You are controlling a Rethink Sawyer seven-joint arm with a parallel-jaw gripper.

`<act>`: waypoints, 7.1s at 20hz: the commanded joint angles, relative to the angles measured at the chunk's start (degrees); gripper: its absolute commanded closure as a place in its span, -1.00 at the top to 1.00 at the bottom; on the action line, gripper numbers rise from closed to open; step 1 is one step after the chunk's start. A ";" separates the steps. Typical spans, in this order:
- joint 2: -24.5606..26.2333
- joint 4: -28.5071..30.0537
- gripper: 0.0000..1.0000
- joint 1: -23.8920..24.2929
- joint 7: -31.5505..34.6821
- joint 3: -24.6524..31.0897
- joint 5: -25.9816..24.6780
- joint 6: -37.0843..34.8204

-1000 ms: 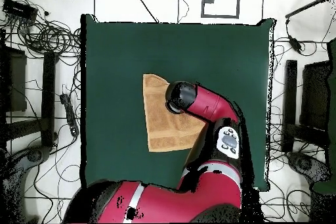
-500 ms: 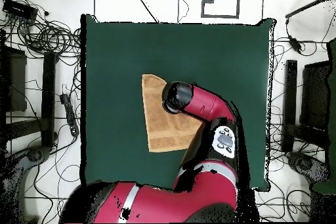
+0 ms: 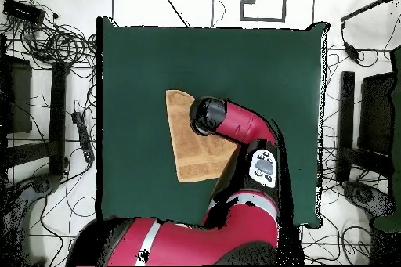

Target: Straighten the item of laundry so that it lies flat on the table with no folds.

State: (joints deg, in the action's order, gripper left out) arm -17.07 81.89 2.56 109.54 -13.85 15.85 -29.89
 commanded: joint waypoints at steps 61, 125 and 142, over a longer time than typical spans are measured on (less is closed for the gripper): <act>4.13 3.87 -1.00 -0.16 11.47 6.51 2.40 3.15; 2.17 -0.21 -1.00 3.64 4.48 6.17 -2.04 1.75; 1.51 -1.60 -1.00 -0.39 11.14 0.84 0.43 -4.53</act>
State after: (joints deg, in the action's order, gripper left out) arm -16.23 81.55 4.75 109.54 -14.33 16.04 -28.82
